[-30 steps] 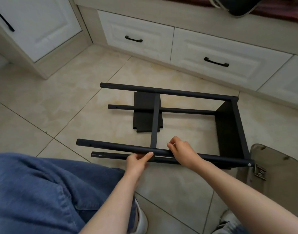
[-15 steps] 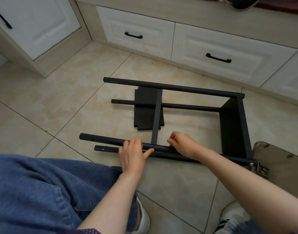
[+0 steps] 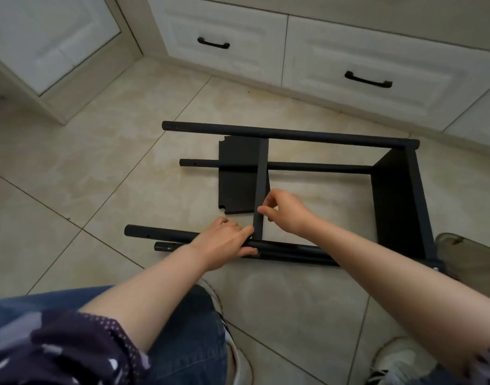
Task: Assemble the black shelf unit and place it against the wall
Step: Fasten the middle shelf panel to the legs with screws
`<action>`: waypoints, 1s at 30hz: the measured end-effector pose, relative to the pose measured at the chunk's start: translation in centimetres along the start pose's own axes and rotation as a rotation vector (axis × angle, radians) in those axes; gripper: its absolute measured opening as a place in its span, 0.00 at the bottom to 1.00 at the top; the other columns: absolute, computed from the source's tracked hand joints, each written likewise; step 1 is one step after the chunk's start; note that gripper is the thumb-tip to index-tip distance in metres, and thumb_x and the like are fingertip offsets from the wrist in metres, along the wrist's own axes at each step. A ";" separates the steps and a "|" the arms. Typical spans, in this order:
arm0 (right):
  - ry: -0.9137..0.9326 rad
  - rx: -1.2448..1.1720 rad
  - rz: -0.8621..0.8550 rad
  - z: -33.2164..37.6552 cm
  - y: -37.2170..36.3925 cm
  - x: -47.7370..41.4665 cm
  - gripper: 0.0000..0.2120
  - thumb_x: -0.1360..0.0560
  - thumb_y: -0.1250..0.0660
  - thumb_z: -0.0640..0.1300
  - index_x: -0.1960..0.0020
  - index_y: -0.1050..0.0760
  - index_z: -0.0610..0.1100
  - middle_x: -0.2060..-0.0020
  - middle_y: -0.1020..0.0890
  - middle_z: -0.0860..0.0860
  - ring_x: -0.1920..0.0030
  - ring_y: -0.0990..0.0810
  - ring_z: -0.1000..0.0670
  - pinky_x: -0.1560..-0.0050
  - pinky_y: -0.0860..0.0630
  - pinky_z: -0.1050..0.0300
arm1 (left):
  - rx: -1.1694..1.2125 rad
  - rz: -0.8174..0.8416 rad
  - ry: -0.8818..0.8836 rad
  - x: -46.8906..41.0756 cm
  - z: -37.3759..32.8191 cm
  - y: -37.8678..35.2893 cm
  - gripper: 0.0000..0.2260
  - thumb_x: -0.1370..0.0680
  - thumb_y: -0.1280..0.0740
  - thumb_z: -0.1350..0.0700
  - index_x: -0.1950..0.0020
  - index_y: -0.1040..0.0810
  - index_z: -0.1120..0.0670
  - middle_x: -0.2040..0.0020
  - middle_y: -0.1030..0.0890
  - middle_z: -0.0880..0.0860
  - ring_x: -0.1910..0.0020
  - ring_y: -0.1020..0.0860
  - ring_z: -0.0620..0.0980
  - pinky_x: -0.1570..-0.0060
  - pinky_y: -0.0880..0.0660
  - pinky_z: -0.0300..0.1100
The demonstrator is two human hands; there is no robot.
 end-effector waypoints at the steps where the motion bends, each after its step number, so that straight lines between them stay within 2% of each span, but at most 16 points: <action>1: 0.005 0.038 0.009 0.1 0.0 -0.3 0.08 0.20 0.34 0.48 0.50 0.28 0.44 0.56 0.21 0.48 0.54 0.22 0.48 0.58 0.29 0.57 | -0.013 0.014 -0.020 -0.3 0.1 0.3 0.20 0.16 0.46 0.39 0.35 0.31 0.54 0.46 0.20 0.55 0.45 0.24 0.55 0.36 0.33 0.48; 5: 0.009 0.014 0.037 -0.2 -0.2 -1.5 0.08 0.21 0.32 0.48 0.51 0.27 0.44 0.57 0.19 0.47 0.55 0.19 0.47 0.57 0.24 0.56 | -0.077 -0.016 -0.099 -0.9 0.6 0.7 0.20 0.16 0.47 0.38 0.41 0.30 0.53 0.52 0.19 0.53 0.51 0.22 0.54 0.38 0.31 0.48; 8: 0.021 -0.018 0.064 -0.5 0.1 -2.0 0.07 0.22 0.31 0.48 0.52 0.25 0.44 0.59 0.18 0.48 0.56 0.18 0.49 0.54 0.21 0.55 | -0.065 -0.022 -0.115 -0.9 0.9 0.7 0.20 0.17 0.48 0.37 0.40 0.29 0.52 0.53 0.19 0.51 0.53 0.22 0.52 0.37 0.31 0.48; 12: 0.046 -0.028 0.118 -0.6 0.4 -2.1 0.09 0.24 0.29 0.47 0.58 0.28 0.49 0.59 0.17 0.48 0.56 0.18 0.49 0.55 0.21 0.57 | -0.011 0.033 -0.108 -1.3 1.1 0.7 0.19 0.17 0.48 0.36 0.41 0.31 0.50 0.56 0.21 0.49 0.58 0.23 0.52 0.40 0.29 0.49; 16: 0.011 -0.071 0.169 -0.7 1.4 -2.1 0.08 0.24 0.29 0.46 0.57 0.28 0.48 0.59 0.18 0.50 0.56 0.18 0.50 0.57 0.21 0.57 | 0.030 0.055 -0.126 -1.8 1.1 1.6 0.18 0.17 0.47 0.36 0.41 0.32 0.50 0.58 0.24 0.48 0.62 0.28 0.51 0.44 0.29 0.48; 20: -0.077 -0.210 0.286 -0.6 2.2 -2.0 0.06 0.22 0.31 0.45 0.53 0.25 0.44 0.57 0.17 0.48 0.56 0.16 0.52 0.53 0.17 0.56 | 0.092 0.041 -0.128 -1.6 1.5 1.4 0.19 0.17 0.47 0.36 0.38 0.31 0.49 0.52 0.18 0.50 0.56 0.22 0.54 0.44 0.28 0.49; 24: -0.118 -0.285 0.353 -0.6 2.3 -2.4 0.05 0.22 0.31 0.43 0.52 0.24 0.41 0.57 0.16 0.47 0.55 0.15 0.51 0.51 0.17 0.57 | 0.154 0.030 -0.126 -1.2 1.6 0.7 0.18 0.17 0.48 0.36 0.40 0.32 0.48 0.49 0.19 0.51 0.53 0.22 0.54 0.54 0.29 0.47; 28: -0.092 -0.291 0.357 -0.8 2.2 -2.9 0.05 0.23 0.29 0.42 0.53 0.22 0.40 0.57 0.17 0.46 0.55 0.15 0.49 0.50 0.17 0.55 | 0.144 -0.078 -0.151 -1.0 1.7 -0.1 0.21 0.19 0.52 0.34 0.42 0.32 0.48 0.50 0.20 0.49 0.55 0.22 0.54 0.56 0.27 0.49; 30: -0.052 -0.294 0.343 -1.1 2.1 -3.0 0.05 0.24 0.29 0.42 0.53 0.22 0.40 0.57 0.17 0.46 0.57 0.15 0.50 0.52 0.16 0.55 | 0.176 -0.176 -0.183 -0.9 1.9 -0.6 0.22 0.20 0.54 0.33 0.45 0.32 0.48 0.55 0.19 0.48 0.62 0.22 0.52 0.62 0.25 0.49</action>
Point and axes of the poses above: each hand's wrist, its own x-axis away from the middle knuckle, its own y-axis out of the back of the hand, z = x × y, the point moved 2 cm from there along -x, towards the middle knuckle
